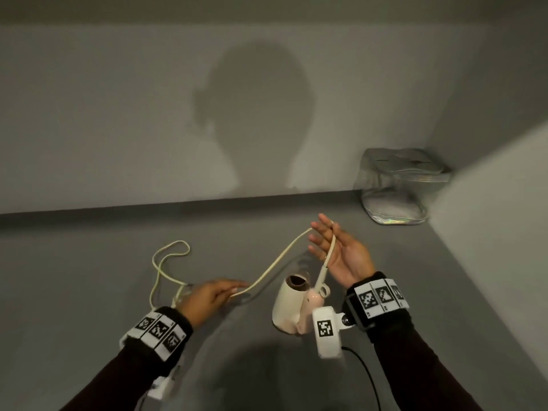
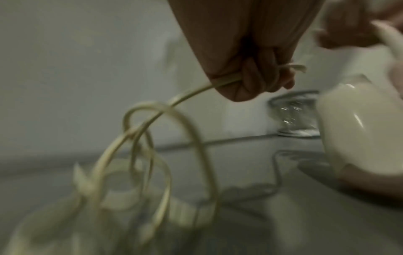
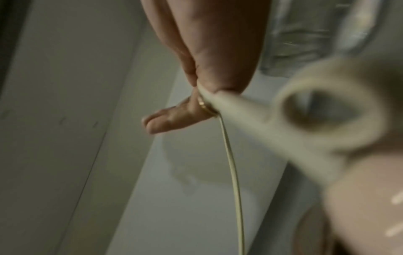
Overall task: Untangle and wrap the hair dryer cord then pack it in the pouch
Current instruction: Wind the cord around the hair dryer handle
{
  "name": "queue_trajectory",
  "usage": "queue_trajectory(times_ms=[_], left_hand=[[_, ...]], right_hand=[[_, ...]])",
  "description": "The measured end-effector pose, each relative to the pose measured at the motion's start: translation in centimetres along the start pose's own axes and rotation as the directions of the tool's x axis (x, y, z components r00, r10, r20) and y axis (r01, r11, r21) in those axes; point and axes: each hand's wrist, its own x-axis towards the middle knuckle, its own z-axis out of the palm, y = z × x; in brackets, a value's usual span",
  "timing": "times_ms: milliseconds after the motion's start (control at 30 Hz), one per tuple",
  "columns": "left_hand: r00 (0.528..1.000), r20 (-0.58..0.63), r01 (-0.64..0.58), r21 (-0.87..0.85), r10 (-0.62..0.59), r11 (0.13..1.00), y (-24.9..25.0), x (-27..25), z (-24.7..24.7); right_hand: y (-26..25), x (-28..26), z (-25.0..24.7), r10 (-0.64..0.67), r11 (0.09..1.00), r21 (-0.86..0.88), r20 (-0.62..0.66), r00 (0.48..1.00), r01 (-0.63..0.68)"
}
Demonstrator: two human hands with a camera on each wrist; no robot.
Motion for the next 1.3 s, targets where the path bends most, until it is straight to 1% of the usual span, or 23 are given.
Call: queue_trajectory(times_ms=[33, 67, 133, 200, 233, 267, 333, 367, 433, 467, 500, 533, 600, 700, 767, 867, 967, 1033, 1100, 1133, 1167, 1233, 1300], left_hand=[[0.995, 0.061, -0.092, 0.157, 0.084, 0.983, 0.5, -0.3, -0.5], [0.977, 0.118, -0.203, 0.282, 0.176, 0.938, 1.2, -0.4, -0.7], [0.933, 0.145, -0.36, 0.337, 0.329, 0.87, 3.8, 0.0, -1.3], [0.883, 0.06, -0.46, 0.306, 0.466, 0.833, 7.3, 1.0, -2.6], [0.861, -0.01, -0.488, 0.271, 0.509, 0.83, 8.7, 1.7, -3.2], [0.848, -0.097, -0.49, 0.23, 0.521, 0.841, 9.9, 2.7, -3.7], [0.871, -0.239, -0.416, 0.104, 0.428, 0.904, 11.1, 4.7, -4.4], [0.893, -0.294, -0.352, 0.015, 0.341, 0.936, 11.4, 5.5, -4.6], [0.92, -0.352, -0.241, -0.163, 0.172, 0.957, 11.5, 6.7, -4.7], [0.918, -0.375, -0.21, -0.185, 0.129, 0.96, 11.4, 7.2, -4.6], [0.924, -0.369, -0.173, -0.173, 0.099, 0.97, 11.3, 7.5, -4.4], [0.934, -0.34, -0.178, -0.177, 0.11, 0.968, 11.2, 7.7, -4.3], [0.968, -0.216, -0.178, -0.231, 0.128, 0.956, 10.4, 7.6, -4.1], [0.994, -0.109, -0.042, -0.316, 0.008, 0.948, 6.0, 6.2, -4.0], [0.993, -0.103, 0.019, -0.285, -0.051, 0.958, 2.0, 4.5, -4.1], [0.985, -0.132, 0.098, -0.124, -0.115, 0.987, -2.3, 2.6, -4.7], [0.977, -0.177, 0.137, 0.116, -0.116, 0.984, -2.9, 2.3, -5.2], [0.987, -0.096, 0.146, 0.231, -0.127, 0.962, -1.7, 2.5, -4.1], [0.993, 0.105, 0.015, 0.369, -0.058, 0.929, 1.3, 1.6, -1.9], [0.981, 0.193, -0.1, 0.415, 0.02, 0.904, 2.8, 1.0, -0.8], [0.965, 0.242, -0.199, 0.437, 0.098, 0.877, 4.3, 0.5, -0.2], [0.945, 0.255, -0.303, 0.455, 0.203, 0.837, 7.0, -0.5, -0.5], [0.928, 0.211, -0.372, 0.441, 0.309, 0.817, 9.0, -0.5, -1.3]], right_hand=[[0.4, 0.0, 0.4, 0.024, 0.999, -0.029, 0.01, 1.0, -0.023], [0.7, -0.1, 0.9, 0.044, 0.998, -0.053, 0.026, 0.999, -0.043], [1.6, -0.1, 2.2, 0.064, 0.99, -0.128, 0.057, 0.996, -0.056], [2.3, -0.2, 3.3, 0.074, 0.973, -0.223, 0.085, 0.994, -0.054], [2.7, -0.3, 3.8, 0.084, 0.962, -0.266, 0.101, 0.991, -0.055], [2.9, -0.5, 4.3, 0.099, 0.955, -0.291, 0.116, 0.988, -0.062], [3.4, -0.8, 5.0, 0.115, 0.943, -0.327, 0.14, 0.984, -0.064], [3.6, -1.0, 5.2, 0.116, 0.935, -0.349, 0.139, 0.983, -0.061], [3.9, -1.2, 5.3, 0.118, 0.927, -0.37, 0.123, 0.985, -0.065], [3.9, -1.3, 5.2, 0.128, 0.928, -0.365, 0.121, 0.984, -0.076], [3.7, -1.4, 5.0, 0.137, 0.931, -0.356, 0.125, 0.983, -0.084], [3.5, -1.4, 4.8, 0.142, 0.935, -0.343, 0.13, 0.981, -0.09], [2.8, -1.3, 4.2, 0.137, 0.952, -0.293, 0.144, 0.98, -0.09], [1.6, -1.1, 3.2, 0.138, 0.971, -0.215, 0.123, 0.983, -0.109], [1.4, -1.4, 3.0, 0.156, 0.968, -0.217, 0.115, 0.981, -0.128], [2.6, -1.8, 3.5, 0.202, 0.958, -0.235, 0.148, 0.968, -0.164], [3.6, -1.6, 4.4, 0.211, 0.958, -0.234, 0.17, 0.962, -0.169], [3.5, -1.2, 4.7, 0.179, 0.968, -0.206, 0.154, 0.972, -0.145], [3.1, -0.7, 4.7, 0.114, 0.971, -0.222, 0.117, 0.987, -0.085], [2.9, -0.5, 4.7, 0.072, 0.967, -0.249, 0.091, 0.993, -0.047], [2.9, -0.3, 4.7, 0.028, 0.961, -0.275, 0.064, 0.998, -0.01], [3.1, -0.1, 5.0, -0.032, 0.947, -0.319, 0.024, 0.999, 0.038], [3.6, -0.3, 5.4, -0.039, 0.939, -0.34, 0.026, 0.999, 0.046]])
